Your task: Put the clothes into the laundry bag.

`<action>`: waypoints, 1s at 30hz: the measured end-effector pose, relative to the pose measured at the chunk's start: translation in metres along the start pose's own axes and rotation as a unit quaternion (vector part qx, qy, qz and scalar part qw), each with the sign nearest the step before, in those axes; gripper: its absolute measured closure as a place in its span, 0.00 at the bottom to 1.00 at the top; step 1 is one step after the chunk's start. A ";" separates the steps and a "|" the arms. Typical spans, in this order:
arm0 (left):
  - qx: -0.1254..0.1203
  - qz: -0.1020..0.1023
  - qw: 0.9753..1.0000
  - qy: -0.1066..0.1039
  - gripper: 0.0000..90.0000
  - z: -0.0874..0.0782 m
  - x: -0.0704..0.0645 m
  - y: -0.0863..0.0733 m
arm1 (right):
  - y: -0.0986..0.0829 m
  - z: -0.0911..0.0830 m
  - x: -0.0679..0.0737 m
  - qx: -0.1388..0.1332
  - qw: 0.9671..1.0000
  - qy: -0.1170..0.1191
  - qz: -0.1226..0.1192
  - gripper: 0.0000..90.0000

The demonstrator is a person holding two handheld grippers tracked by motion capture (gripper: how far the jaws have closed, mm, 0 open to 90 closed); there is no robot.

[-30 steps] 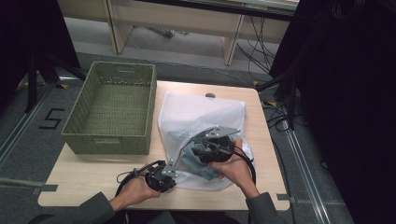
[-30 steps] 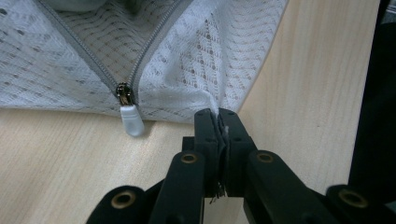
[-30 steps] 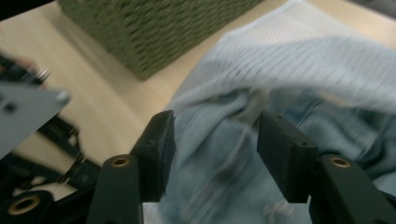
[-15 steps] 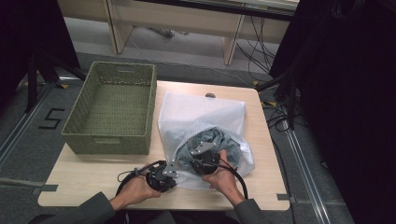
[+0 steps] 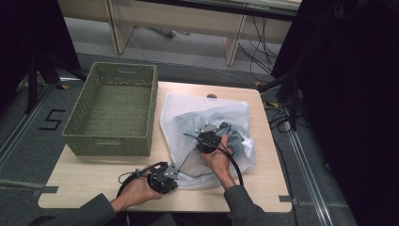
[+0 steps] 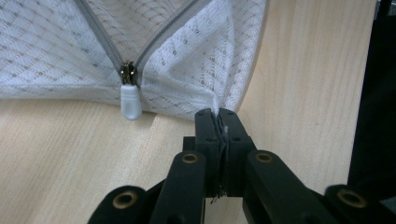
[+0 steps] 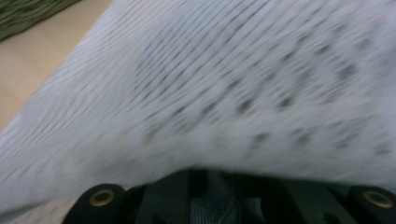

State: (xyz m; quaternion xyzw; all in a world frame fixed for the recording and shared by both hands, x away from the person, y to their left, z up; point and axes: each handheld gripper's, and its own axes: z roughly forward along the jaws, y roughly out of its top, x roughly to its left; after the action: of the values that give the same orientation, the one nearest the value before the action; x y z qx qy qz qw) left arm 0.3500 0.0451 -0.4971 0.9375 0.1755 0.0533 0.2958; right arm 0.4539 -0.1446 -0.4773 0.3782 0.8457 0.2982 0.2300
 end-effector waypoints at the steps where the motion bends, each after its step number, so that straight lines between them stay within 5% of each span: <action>1: 0.001 -0.002 1.000 -0.003 0.97 0.000 0.001 0.000 | 0.000 -0.008 0.002 -0.007 1.000 0.022 0.000 0.78; 8: 0.022 -0.004 1.000 -0.006 0.96 -0.006 0.009 -0.003 | -0.001 -0.048 -0.006 -0.026 0.996 0.083 0.019 0.66; 12: 0.028 -0.020 0.999 0.003 0.91 -0.013 0.020 -0.009 | -0.006 -0.075 -0.019 -0.057 0.994 0.091 0.035 0.61; 14: 0.013 -0.014 0.999 0.039 0.80 -0.023 0.020 -0.003 | -0.013 -0.087 -0.027 -0.050 0.994 0.089 0.042 0.57; 15: 0.013 -0.014 0.999 0.039 0.74 -0.023 0.020 -0.003 | -0.016 -0.089 -0.027 -0.049 0.994 0.090 0.044 0.57; 16: -0.028 -0.005 0.998 0.057 0.70 -0.032 0.013 0.006 | -0.018 -0.091 -0.029 -0.049 0.994 0.088 0.042 0.56; 17: -0.028 -0.005 0.998 0.057 0.66 -0.032 0.013 0.006 | -0.018 -0.091 -0.029 -0.049 0.994 0.088 0.042 0.56; 18: -0.056 0.001 0.997 0.047 0.66 -0.036 0.009 0.011 | -0.021 -0.093 -0.030 -0.044 0.994 0.085 0.043 0.54; 19: -0.110 -0.020 0.994 0.012 0.59 -0.035 0.000 0.018 | -0.027 -0.093 -0.031 -0.044 0.995 0.079 0.043 0.53; 20: -0.110 -0.020 0.994 0.012 0.57 -0.035 0.000 0.018 | -0.027 -0.093 -0.031 -0.044 0.995 0.079 0.043 0.53; 21: -0.123 -0.019 0.992 -0.012 0.55 -0.026 -0.008 0.023 | -0.032 -0.091 -0.033 -0.041 0.995 0.077 0.042 0.51; 25: -0.103 0.011 0.994 -0.020 0.48 -0.008 -0.014 0.030 | -0.036 -0.089 -0.032 -0.022 0.995 0.086 0.050 0.51; 30: -0.101 -0.001 0.994 -0.029 0.43 0.019 -0.017 0.038 | -0.037 -0.084 -0.028 -0.016 0.994 0.093 0.049 0.50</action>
State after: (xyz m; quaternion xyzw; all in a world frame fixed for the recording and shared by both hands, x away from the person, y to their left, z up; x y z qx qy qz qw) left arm 0.3494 -0.0001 -0.4914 0.9037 0.1610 0.0432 0.3943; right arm 0.4006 -0.2141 -0.4376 0.3864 0.8387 0.3566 0.1419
